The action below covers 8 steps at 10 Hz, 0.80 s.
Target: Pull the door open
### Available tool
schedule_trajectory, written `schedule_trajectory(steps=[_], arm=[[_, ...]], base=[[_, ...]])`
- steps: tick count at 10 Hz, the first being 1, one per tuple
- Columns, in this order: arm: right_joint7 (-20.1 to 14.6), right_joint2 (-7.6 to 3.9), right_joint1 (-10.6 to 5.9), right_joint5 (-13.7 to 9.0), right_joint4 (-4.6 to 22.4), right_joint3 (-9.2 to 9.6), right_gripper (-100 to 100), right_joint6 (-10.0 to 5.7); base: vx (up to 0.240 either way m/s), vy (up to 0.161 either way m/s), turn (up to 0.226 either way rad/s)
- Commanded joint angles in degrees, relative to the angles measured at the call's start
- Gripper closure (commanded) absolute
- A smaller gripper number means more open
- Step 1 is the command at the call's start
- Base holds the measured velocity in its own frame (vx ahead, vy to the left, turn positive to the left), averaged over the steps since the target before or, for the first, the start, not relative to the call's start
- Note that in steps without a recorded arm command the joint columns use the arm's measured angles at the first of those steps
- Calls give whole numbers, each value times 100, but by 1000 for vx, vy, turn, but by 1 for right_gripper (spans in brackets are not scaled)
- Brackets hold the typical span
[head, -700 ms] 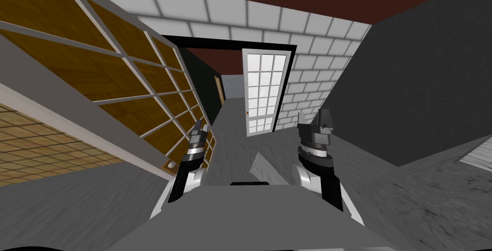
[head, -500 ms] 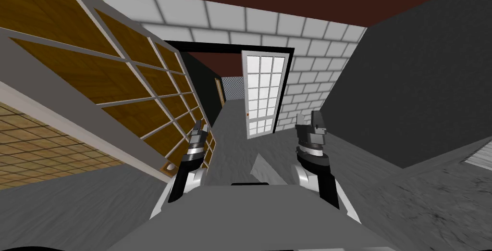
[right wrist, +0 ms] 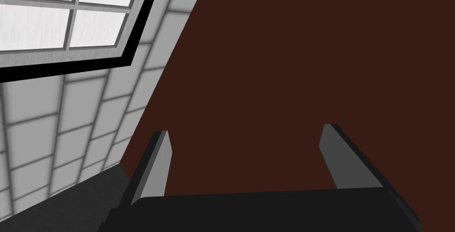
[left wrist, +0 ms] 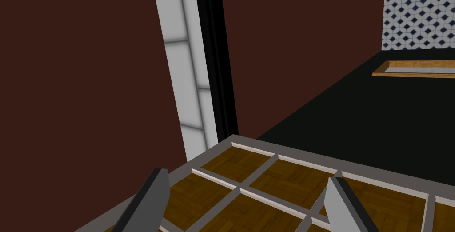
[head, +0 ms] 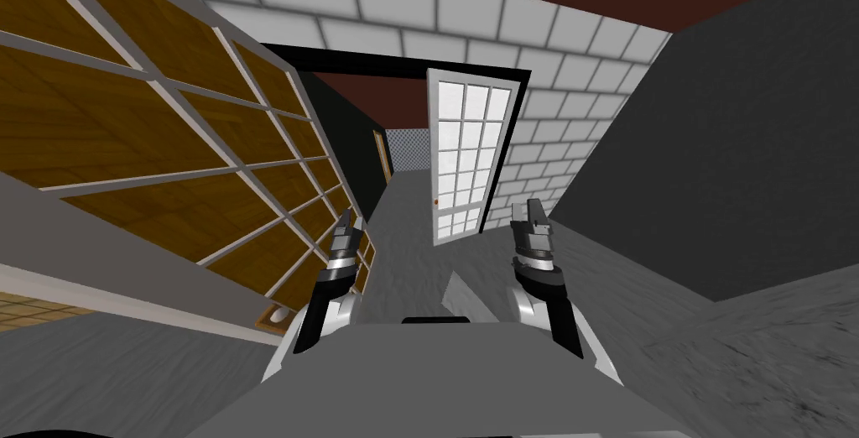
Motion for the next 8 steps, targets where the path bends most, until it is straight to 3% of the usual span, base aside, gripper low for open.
schedule_trajectory(steps=[1, 8], arm=[[120, -24, -50, 59, 163, 15, -100, -35], [623, -215, -265, 277, 995, -52, -100, -225]], base=[[88, 16, -2], [93, 32, -2]])
